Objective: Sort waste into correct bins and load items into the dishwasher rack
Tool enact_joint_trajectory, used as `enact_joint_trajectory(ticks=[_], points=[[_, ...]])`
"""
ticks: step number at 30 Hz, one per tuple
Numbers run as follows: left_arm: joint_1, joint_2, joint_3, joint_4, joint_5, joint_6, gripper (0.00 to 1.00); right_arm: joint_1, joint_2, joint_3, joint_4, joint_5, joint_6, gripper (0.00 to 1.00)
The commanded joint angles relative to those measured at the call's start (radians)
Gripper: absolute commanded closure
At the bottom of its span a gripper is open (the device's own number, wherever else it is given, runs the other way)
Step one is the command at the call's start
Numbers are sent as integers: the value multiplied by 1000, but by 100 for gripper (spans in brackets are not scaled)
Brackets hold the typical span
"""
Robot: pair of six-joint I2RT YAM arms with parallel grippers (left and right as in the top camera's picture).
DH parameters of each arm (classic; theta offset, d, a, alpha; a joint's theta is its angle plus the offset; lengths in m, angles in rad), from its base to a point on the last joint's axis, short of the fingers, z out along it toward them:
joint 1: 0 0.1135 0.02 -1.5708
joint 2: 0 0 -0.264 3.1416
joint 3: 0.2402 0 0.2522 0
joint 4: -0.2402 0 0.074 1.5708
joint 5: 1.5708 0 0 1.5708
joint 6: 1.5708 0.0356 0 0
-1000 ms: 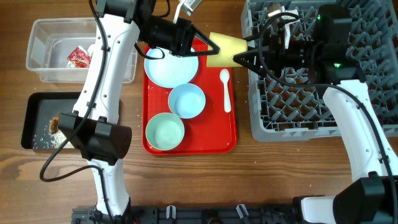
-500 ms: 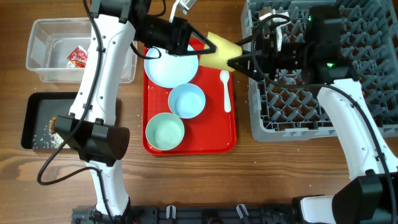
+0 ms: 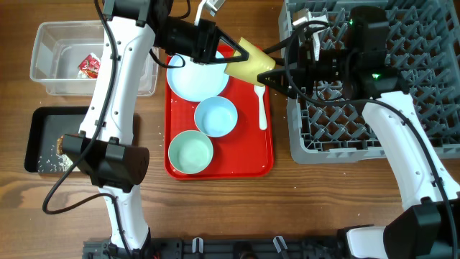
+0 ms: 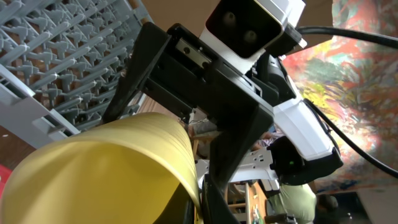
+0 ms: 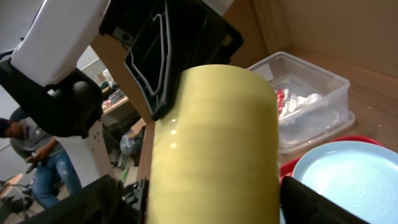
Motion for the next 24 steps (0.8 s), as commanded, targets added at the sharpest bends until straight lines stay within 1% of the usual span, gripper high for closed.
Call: enact_joint_trajectory(ticks=[1,3,7,12,17,18,22,23,24], points=[[2,-1,1,10,34,0,96,23,0,12,26,-102,-4,10],[8,-1,1,13,59,0,96,23,0,12,41,-103,24,10],[32,-1,1,13,127,0,96,23,0,12,41,-100,19,10],[37,-2,1,13,142,0,96,23,0,12,47,-17,15,11],[37,-2,1,13,160,0,96,26,0,12,101,-18,50,11],[37,-2,1,13,160,0,96,29,0,12,110,-17,65,15],[36,-2,1,18,163,1,96,32,0,12,121,-18,68,35],[36,-2,1,19,163,1,96,32,0,12,124,-18,68,39],[36,-2,1,22,163,1,96,32,0,12,128,-20,72,41]])
